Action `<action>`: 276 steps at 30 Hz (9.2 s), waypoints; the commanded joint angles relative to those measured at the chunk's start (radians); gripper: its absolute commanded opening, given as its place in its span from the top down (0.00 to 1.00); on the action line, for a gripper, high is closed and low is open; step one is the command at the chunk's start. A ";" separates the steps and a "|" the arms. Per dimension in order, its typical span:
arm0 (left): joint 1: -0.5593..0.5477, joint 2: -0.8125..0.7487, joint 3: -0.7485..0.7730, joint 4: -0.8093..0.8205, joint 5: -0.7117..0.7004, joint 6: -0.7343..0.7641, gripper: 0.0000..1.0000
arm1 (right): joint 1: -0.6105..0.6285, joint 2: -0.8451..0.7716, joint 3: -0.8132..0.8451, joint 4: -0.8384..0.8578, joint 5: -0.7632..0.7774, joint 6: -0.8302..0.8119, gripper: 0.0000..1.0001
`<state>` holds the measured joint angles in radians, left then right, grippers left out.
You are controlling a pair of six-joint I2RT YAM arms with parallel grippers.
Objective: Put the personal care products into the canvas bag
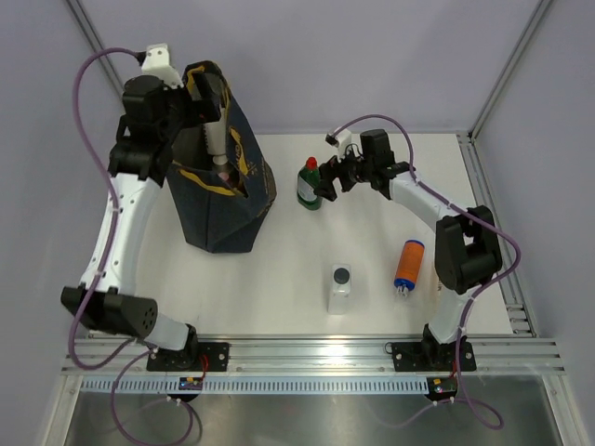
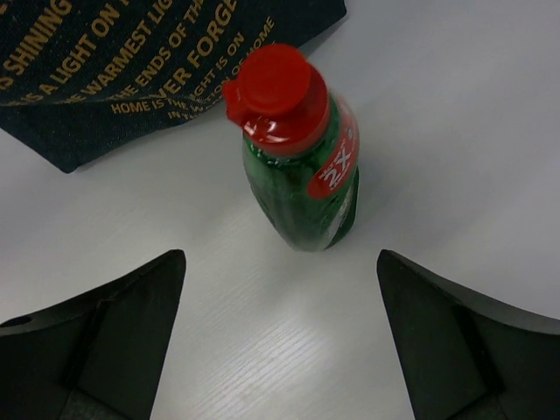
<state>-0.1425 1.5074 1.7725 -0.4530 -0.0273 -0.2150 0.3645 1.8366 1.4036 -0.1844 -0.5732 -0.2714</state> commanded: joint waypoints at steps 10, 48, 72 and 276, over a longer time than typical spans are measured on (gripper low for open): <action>0.006 -0.420 -0.251 0.074 0.203 -0.125 0.01 | 0.059 0.174 0.178 0.138 -0.005 0.087 0.04; -0.388 -0.490 -0.345 0.087 0.225 -0.012 0.01 | -0.121 -0.077 0.412 0.080 -0.432 0.966 1.00; -0.387 -0.647 -0.243 -0.038 0.081 0.003 0.01 | 0.350 0.484 1.371 0.250 0.239 0.975 1.00; 0.040 -0.822 -0.680 0.224 0.397 -0.202 0.01 | -0.411 -0.068 -0.147 -0.871 0.427 0.339 0.00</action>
<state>-0.1047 0.7071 1.1015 -0.2726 0.3473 -0.3977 -0.0757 1.7592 1.2240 -1.0863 -0.2077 -0.0338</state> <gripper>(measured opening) 0.984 0.993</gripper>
